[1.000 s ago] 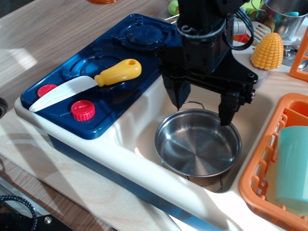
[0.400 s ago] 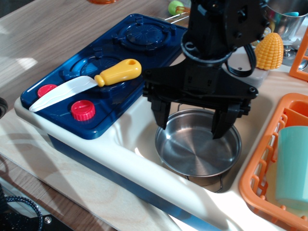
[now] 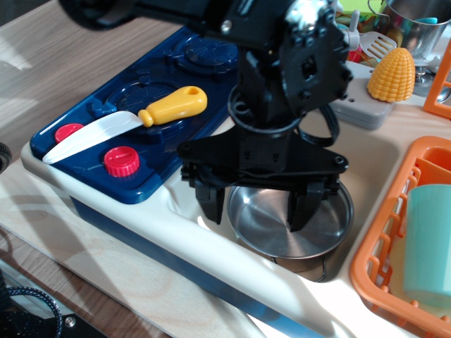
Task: Put pan on stove from sink
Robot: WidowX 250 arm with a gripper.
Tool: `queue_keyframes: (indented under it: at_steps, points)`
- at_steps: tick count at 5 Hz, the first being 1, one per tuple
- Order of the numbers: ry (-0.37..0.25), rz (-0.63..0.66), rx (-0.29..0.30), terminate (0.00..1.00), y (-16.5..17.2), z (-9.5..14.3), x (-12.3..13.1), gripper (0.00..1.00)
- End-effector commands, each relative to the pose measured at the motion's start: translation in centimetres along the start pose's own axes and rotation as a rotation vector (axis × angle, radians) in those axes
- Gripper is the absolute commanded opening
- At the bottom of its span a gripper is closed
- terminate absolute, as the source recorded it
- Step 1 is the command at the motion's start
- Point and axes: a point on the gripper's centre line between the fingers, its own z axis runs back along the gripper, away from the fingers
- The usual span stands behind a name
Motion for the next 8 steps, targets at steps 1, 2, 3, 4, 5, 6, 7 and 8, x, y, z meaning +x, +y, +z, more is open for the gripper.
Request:
queue_keyframes:
  at_steps: [1, 2, 3, 4, 5, 6, 7, 8]
  points:
    - [-0.035, 0.000, -0.045, 0.00, 0.7, -0.7, 0.6, 1.00]
    - [-0.047, -0.007, -0.070, 0.00, 0.4, -1.9, 1.0, 1.00]
    - [-0.041, -0.016, -0.074, 0.00, -0.1, -2.6, 1.2, 1.00]
    - [-0.029, -0.023, -0.060, 0.00, -0.5, -2.5, 1.2, 0.00]
    - [-0.022, -0.024, -0.047, 0.00, -0.7, -2.1, 1.0, 0.00]
    - [-0.023, -0.028, -0.020, 0.00, -0.7, -1.0, 1.2, 0.00]
    - [-0.020, -0.035, -0.006, 0.00, -0.6, -0.4, 1.5, 0.00]
    - [-0.037, -0.040, 0.012, 0.00, -0.9, 0.7, 1.7, 0.00]
